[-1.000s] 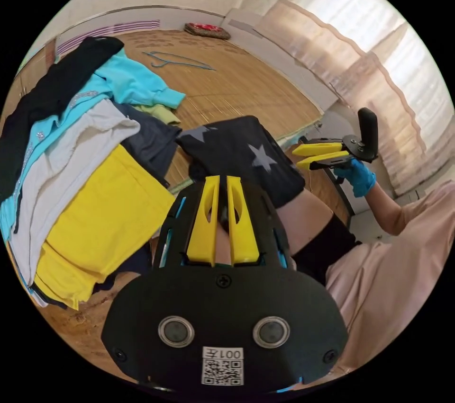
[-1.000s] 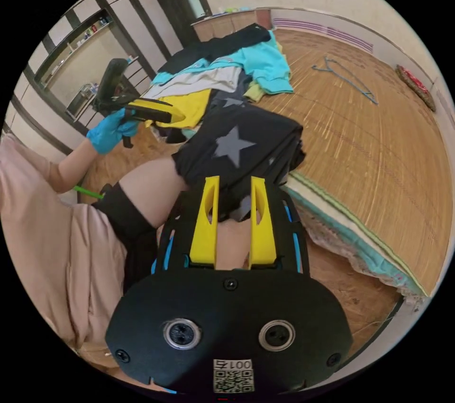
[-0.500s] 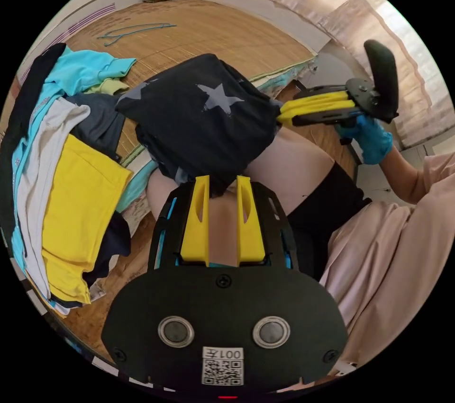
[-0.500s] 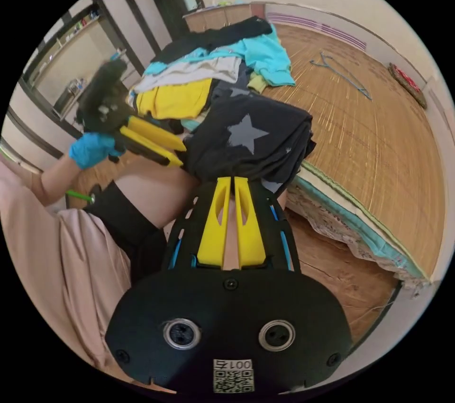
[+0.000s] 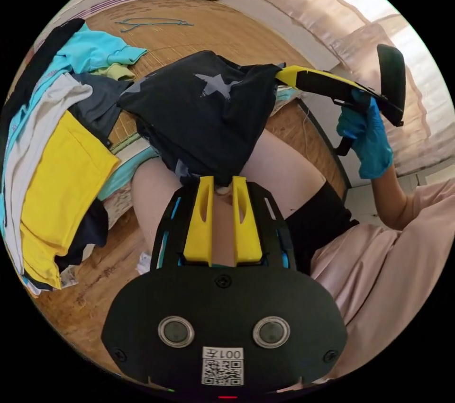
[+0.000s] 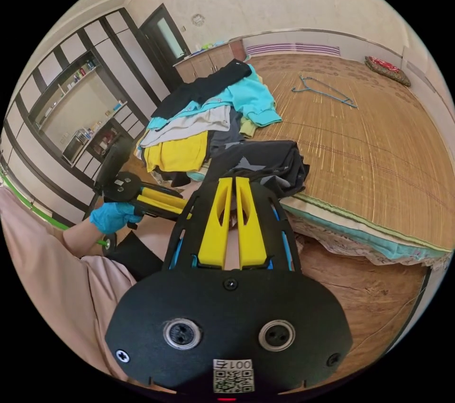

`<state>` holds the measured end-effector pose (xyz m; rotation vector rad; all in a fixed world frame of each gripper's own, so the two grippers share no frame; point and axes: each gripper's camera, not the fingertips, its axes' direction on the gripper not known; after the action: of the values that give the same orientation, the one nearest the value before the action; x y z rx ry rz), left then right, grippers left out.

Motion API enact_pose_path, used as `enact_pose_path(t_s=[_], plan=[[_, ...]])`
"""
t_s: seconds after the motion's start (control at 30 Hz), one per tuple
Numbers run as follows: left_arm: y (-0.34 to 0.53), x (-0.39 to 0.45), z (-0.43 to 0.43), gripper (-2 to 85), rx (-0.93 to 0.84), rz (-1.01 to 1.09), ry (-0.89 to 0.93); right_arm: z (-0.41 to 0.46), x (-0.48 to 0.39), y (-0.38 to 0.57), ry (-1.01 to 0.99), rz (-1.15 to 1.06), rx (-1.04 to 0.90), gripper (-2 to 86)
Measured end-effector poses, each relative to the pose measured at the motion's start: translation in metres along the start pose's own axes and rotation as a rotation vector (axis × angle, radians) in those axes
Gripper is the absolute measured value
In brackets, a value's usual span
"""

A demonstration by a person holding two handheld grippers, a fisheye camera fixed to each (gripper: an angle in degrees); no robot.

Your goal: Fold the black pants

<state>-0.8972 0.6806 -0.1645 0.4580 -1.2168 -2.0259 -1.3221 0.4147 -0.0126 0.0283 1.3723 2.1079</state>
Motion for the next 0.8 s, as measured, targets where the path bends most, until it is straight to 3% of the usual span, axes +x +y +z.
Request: enact_pose_path(t_s=[0.37,0.8], plan=[[0.035,-0.003,-0.072,-1.5,0.158,0.020,-0.129,-0.010,0.003,0.014,-0.004,-0.062,-0.070,1.1],[0.074,0.015,-0.055,-1.5,0.013,0.052,-0.165,0.033,-0.033,0.061,-0.026,-0.138,-0.281,1.9]])
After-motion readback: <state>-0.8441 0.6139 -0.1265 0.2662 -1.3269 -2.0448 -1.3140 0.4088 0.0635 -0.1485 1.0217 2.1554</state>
